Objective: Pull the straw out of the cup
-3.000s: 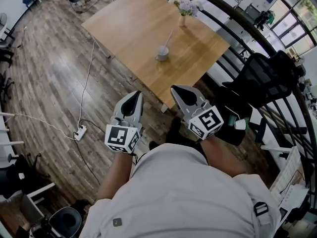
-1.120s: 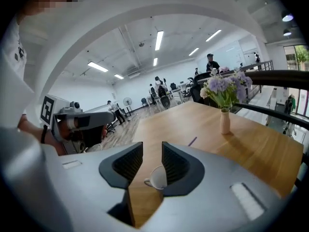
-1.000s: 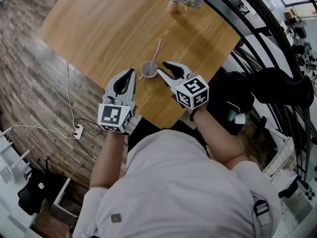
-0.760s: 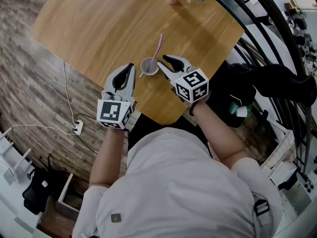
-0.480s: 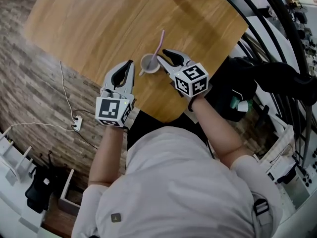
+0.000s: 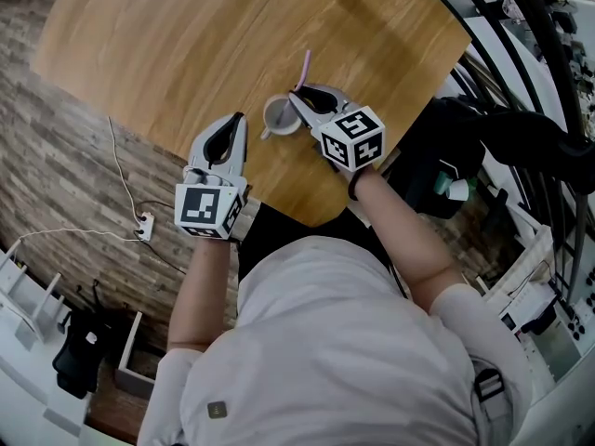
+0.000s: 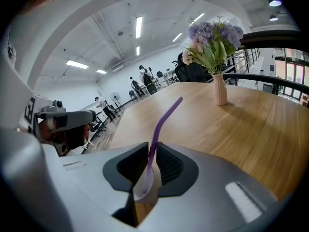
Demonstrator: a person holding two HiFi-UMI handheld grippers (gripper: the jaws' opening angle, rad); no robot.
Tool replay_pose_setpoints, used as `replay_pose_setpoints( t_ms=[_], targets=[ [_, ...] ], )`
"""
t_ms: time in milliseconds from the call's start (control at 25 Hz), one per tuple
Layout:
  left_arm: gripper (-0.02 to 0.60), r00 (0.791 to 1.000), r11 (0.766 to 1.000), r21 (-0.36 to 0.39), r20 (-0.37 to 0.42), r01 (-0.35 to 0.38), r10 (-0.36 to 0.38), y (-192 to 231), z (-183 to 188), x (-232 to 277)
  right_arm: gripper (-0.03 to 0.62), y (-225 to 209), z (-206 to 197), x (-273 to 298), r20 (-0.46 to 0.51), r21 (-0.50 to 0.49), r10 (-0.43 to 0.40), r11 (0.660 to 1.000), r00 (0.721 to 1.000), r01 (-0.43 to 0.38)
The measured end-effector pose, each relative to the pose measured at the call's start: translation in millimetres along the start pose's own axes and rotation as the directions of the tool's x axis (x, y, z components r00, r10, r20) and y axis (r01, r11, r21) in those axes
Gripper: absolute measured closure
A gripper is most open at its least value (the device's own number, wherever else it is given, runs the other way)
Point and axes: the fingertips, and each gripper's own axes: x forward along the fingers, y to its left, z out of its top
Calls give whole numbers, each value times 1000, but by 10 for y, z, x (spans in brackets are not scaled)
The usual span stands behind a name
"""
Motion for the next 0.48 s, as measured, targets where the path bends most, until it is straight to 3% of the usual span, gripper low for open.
replay_pose_setpoints(
  t_ms=[480],
  targets=[
    [577,999,999,0,40,-33,33,-144,87,-121,551,109,88,-184,36,-38,18,999,999,-16]
  ],
)
